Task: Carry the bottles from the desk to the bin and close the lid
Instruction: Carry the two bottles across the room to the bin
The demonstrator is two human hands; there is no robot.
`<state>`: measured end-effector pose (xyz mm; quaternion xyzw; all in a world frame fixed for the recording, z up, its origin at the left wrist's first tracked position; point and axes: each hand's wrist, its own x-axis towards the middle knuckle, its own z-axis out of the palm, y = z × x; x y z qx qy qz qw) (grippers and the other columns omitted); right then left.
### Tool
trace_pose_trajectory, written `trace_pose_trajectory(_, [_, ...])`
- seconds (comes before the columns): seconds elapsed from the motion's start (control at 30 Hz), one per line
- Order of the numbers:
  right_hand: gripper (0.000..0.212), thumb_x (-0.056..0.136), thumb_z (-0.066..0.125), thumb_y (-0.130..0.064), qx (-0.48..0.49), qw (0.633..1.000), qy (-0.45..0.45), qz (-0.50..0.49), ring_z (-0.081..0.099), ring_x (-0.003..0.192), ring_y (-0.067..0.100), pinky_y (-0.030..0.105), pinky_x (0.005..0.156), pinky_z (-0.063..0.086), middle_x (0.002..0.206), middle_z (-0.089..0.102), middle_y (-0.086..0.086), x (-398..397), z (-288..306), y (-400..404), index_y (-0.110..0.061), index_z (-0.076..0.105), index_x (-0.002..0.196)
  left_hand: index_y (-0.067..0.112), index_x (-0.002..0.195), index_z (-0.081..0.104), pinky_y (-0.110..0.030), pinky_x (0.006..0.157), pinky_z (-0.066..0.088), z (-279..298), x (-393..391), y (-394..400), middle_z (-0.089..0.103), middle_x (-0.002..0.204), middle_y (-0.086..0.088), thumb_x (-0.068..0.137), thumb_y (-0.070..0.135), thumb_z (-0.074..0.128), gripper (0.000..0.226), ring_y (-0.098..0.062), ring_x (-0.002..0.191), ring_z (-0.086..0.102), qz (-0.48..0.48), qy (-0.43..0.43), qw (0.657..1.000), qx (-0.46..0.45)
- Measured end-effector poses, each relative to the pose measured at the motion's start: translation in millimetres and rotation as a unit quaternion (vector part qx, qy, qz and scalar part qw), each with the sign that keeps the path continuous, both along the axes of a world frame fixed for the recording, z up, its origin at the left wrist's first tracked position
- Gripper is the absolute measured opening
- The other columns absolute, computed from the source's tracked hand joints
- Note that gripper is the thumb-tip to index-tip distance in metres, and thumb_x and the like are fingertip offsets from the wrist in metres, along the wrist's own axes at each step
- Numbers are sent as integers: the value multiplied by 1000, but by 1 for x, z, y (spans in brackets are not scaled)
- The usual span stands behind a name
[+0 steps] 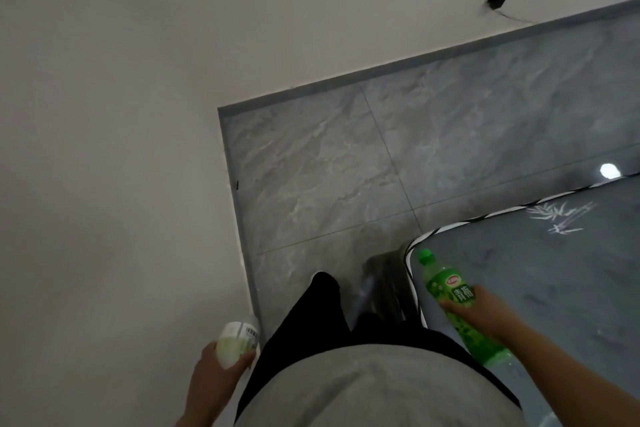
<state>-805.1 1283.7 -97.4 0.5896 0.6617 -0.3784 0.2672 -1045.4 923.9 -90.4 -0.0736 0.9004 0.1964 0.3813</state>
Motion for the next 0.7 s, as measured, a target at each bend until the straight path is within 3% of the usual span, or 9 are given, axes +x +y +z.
trace_pose_trajectory(0.2, [68,76,71,-47,-27,996,-44,-67,61,102,34,33,84,48,117,63,23,-10,0,5,-1,49,121,8,118,48,-41,70,55,10,-90,65,64,103,-19,68,40,79,67,-37,85,66,-73,24,997,16])
trace_pose_trajectory(0.4, [62,76,71,-45,-22,989,-59,-136,56,80,26,27,68,39,106,65,20,-27,-1,28,-1,53,116,8,116,50,-36,62,51,8,-158,144,65,97,-15,67,37,79,64,-34,78,65,-132,34,989,52])
trace_pose_trajectory(0.7, [49,75,77,-29,2,980,25,-200,66,93,38,40,84,51,99,68,28,-107,-14,136,7,62,104,7,117,51,-42,69,54,0,-228,234,63,102,-18,65,36,81,67,-36,86,65,-160,31,986,16])
